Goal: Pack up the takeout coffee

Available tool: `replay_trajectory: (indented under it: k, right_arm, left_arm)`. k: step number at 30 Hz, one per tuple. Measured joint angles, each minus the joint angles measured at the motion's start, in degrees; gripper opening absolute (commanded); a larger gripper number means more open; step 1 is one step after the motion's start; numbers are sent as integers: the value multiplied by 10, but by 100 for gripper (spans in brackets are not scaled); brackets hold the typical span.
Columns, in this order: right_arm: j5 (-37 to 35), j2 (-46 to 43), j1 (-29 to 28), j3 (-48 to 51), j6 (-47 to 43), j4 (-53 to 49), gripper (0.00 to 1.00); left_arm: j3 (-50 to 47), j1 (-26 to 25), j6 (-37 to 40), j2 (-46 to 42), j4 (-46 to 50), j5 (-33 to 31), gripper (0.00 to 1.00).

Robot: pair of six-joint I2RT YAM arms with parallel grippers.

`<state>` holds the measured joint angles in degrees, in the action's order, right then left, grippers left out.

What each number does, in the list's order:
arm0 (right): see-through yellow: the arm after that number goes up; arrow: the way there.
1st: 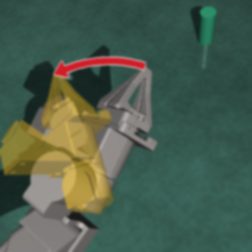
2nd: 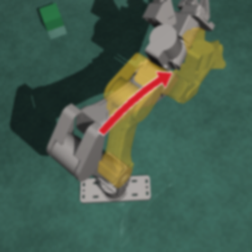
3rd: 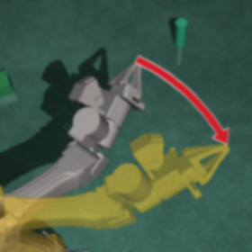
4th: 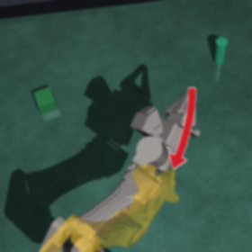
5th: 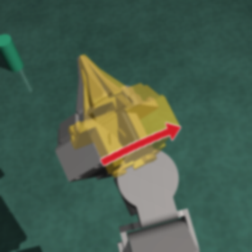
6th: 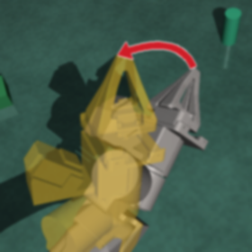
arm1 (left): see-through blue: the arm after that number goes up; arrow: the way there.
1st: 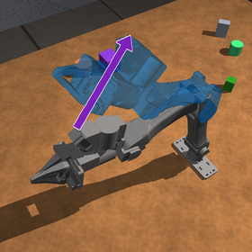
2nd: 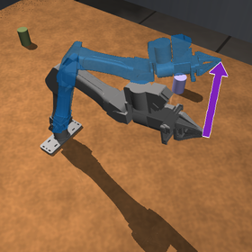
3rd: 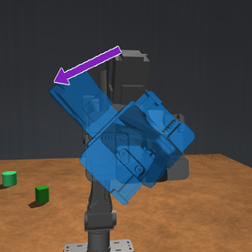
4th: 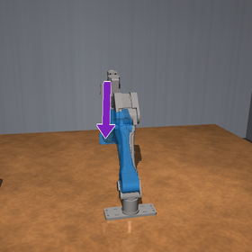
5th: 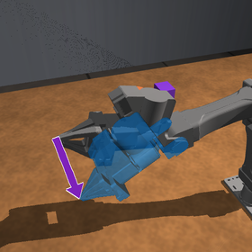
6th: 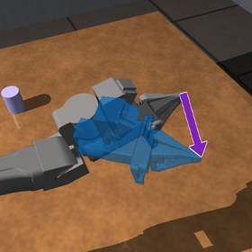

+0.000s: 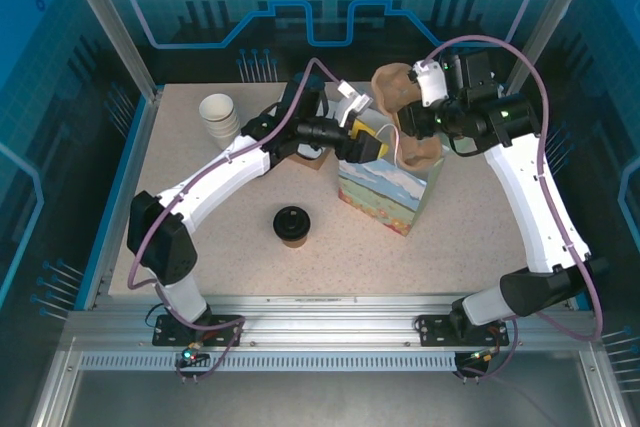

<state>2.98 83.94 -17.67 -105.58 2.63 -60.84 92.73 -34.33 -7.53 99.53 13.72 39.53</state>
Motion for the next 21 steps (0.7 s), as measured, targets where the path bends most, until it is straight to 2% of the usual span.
replay_trajectory:
  k: [12, 21]
  right_arm:
    - [63, 12, 5, 9, -79, 7, 29]
    - [127, 22, 37, 9, -144, 17, 29]
  left_arm:
    - [-33, 13, -3, -25, -24, 1, 72]
    - [-42, 18, -5, -26, -25, 4, 72]
